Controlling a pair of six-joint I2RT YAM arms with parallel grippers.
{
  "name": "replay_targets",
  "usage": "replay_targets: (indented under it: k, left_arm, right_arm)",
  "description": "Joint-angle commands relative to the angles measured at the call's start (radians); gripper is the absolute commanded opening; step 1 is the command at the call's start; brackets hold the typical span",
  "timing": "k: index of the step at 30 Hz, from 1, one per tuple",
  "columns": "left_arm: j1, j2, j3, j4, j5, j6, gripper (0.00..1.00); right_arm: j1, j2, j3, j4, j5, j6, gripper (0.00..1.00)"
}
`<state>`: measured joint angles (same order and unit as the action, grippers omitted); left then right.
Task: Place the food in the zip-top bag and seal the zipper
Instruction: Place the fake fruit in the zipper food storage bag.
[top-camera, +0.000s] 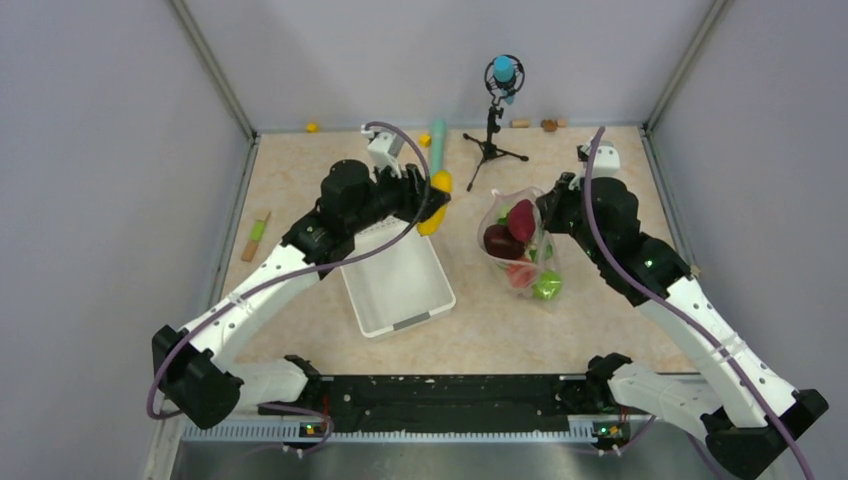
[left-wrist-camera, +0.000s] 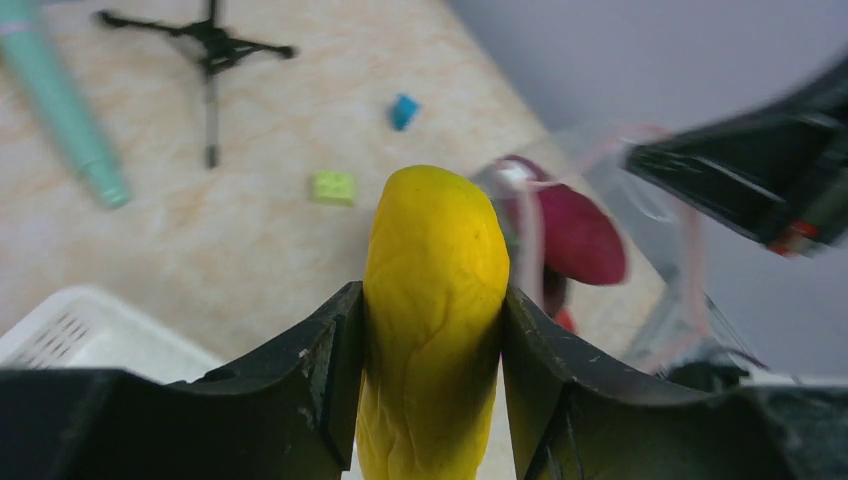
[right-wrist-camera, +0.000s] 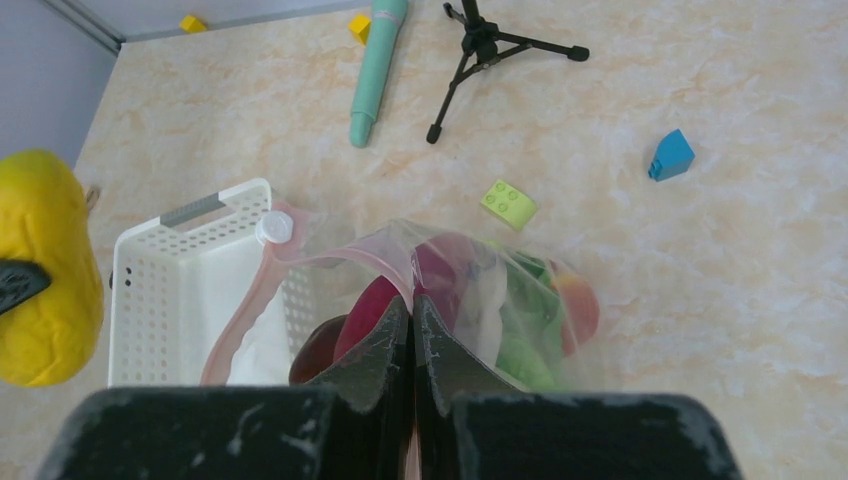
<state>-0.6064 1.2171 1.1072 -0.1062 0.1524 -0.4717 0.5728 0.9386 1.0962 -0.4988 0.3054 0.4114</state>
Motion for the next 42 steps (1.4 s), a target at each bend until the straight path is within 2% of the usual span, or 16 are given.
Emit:
replay_targets:
  k: [1,4,8,12,18,23,30,34,42]
  left_arm:
    - [-0.048,0.055,0.118,0.141,0.411,0.117,0.0]
    - [-0.104,0.111,0.192,0.083,0.488,0.17,0.0]
    - [-0.193,0.202,0.313,-0.072,0.434,0.256,0.0]
    - [-0.243,0.293,0.44,-0.177,0.338,0.218,0.0]
    - [-0.268,0.312,0.397,-0.01,0.145,0.116,0.0]
    - [-0.286,0.293,0.295,0.209,-0.006,0.042,0.0]
    - [-0.35,0.283,0.169,0.391,-0.269,-0.056,0.0]
    - [-0.366,0.295,0.144,0.434,-0.266,-0.11,0.0]
    - [-0.405,0.306,0.13,0.4,-0.193,-0.104,0.0]
  right_arm:
    - [-0.008,-0.007,0.058,-0.006,-0.014,0.007,0.0]
    - [-0.008,-0.017,0.057,-0.005,-0.02,0.007,0.0]
    - [-0.008,-0.023,0.057,0.002,-0.043,0.0,0.0]
    - [-0.008,-0.024,0.048,0.019,-0.074,-0.007,0.0]
    - [-0.008,-0.029,0.038,0.035,-0.096,-0.01,0.0]
    - [-0.008,-0.037,0.026,0.055,-0.089,0.016,0.0]
    - [-0.007,-0.042,-0.002,0.102,-0.088,0.079,0.0]
    - [-0.008,-0.041,-0.008,0.121,-0.084,0.099,0.0]
    - [-0.008,-0.057,-0.011,0.126,0.019,0.153,0.0]
